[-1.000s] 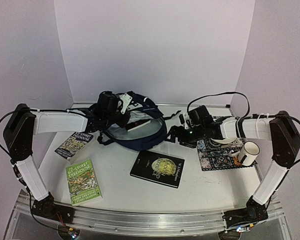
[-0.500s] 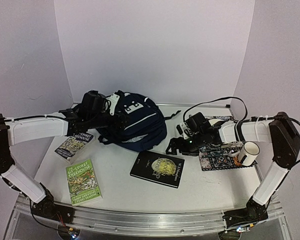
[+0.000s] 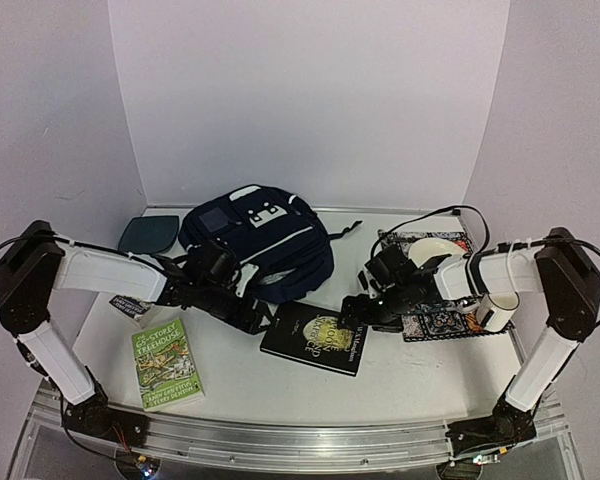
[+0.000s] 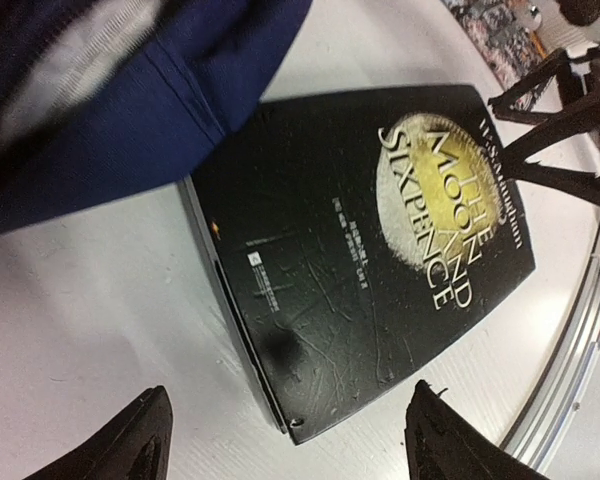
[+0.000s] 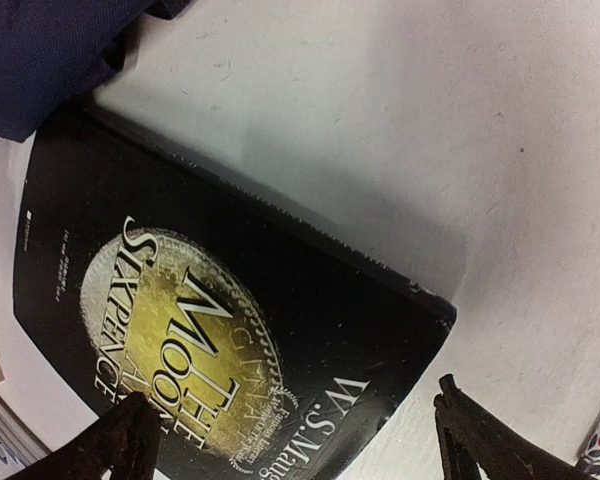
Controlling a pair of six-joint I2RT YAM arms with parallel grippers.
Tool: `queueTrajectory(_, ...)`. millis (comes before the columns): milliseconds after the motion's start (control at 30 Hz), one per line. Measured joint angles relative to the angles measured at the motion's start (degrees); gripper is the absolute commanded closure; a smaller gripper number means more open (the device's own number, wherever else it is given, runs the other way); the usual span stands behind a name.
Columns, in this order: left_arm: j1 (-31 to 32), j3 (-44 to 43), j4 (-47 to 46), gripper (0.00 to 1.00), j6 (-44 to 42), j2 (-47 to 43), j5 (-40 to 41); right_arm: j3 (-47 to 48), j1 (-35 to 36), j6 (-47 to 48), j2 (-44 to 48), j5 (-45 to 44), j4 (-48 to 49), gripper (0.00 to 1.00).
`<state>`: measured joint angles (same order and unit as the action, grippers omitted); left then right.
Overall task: Pack the student bag
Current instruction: Rotate the book at the center of the board.
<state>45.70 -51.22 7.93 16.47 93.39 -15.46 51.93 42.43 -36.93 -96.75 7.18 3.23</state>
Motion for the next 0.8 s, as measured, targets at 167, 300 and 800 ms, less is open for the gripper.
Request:
queueTrajectory(167,1.61,-0.56,0.04,0.18,0.57,6.49,-0.46,-1.19,2.28,-2.64,0.20,-1.37,0.06,0.04)
queueTrajectory(300,1.65,-2.79,-0.85,0.19,0.83,9.21,-1.19,-2.10,3.21,-3.86,0.48,-1.87,0.06,0.04)
queueTrajectory(800,10.97,3.11,0.35,0.23,2.58,3.80,-8.26,5.81,4.21,-2.60,-6.99,-1.07,0.36,0.04)
